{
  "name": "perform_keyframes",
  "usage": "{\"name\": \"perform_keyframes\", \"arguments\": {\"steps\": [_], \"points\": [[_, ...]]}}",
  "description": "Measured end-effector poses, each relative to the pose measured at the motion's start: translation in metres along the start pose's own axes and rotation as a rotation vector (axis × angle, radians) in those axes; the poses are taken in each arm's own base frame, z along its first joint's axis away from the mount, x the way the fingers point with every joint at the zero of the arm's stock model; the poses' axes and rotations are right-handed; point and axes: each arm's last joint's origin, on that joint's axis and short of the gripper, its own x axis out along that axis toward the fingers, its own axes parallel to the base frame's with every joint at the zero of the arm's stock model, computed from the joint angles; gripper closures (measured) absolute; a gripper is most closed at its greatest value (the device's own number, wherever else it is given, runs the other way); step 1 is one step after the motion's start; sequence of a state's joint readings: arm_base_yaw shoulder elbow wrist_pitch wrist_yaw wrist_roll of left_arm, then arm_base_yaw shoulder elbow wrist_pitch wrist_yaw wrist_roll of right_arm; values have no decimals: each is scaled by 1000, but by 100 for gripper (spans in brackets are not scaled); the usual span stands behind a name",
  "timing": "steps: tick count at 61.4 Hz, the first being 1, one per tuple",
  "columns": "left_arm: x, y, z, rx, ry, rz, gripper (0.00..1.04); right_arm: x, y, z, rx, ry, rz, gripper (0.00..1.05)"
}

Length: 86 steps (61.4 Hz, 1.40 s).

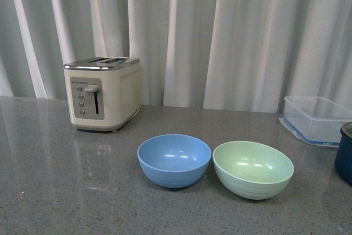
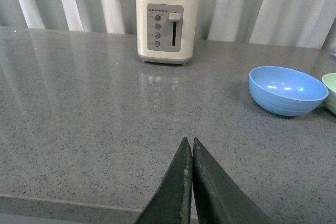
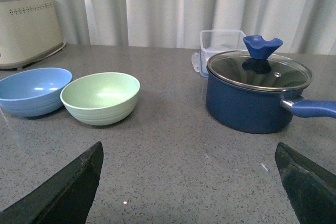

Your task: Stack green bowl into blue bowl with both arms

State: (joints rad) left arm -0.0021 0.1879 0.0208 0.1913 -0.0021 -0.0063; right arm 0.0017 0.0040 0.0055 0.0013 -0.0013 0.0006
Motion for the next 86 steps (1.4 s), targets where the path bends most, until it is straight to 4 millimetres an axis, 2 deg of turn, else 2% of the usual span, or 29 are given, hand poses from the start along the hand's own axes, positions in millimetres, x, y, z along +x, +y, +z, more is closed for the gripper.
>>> {"name": "perform_keyframes", "arguments": {"steps": [11,21,31,34,36,39,41,45,55,64,71,77,86], "points": [[-11,0,-4,1,22,-1,101,0,0,0,0,0,0,10],[-12,0,-3,1,6,-1,101,0,0,0,0,0,0,10],[-12,0,-3,1,6,-1,70,0,0,0,0,1,0,10],[-12,0,-3,1,6,0,61,0,0,1,-19,166,-11,10],[-12,0,-3,2,6,0,57,3,2,5,-38,386,-8,10],[-12,0,-3,1,5,-1,47,9,4,12,-55,614,21,10],[-12,0,-3,2,5,-2,42,13,6,15,-59,676,34,10],[-12,0,-3,2,6,-2,31,36,12,28,-74,774,67,10],[-12,0,-3,2,6,-1,5,91,29,65,-61,766,117,10],[-12,0,-3,2,6,-1,7,135,43,83,-32,772,135,10],[-12,0,-3,2,6,-1,7,179,53,93,42,792,122,10],[-12,0,-3,2,6,-1,7,214,59,92,130,821,94,10],[-12,0,-3,2,6,-1,7,248,63,84,198,846,50,10]]}}
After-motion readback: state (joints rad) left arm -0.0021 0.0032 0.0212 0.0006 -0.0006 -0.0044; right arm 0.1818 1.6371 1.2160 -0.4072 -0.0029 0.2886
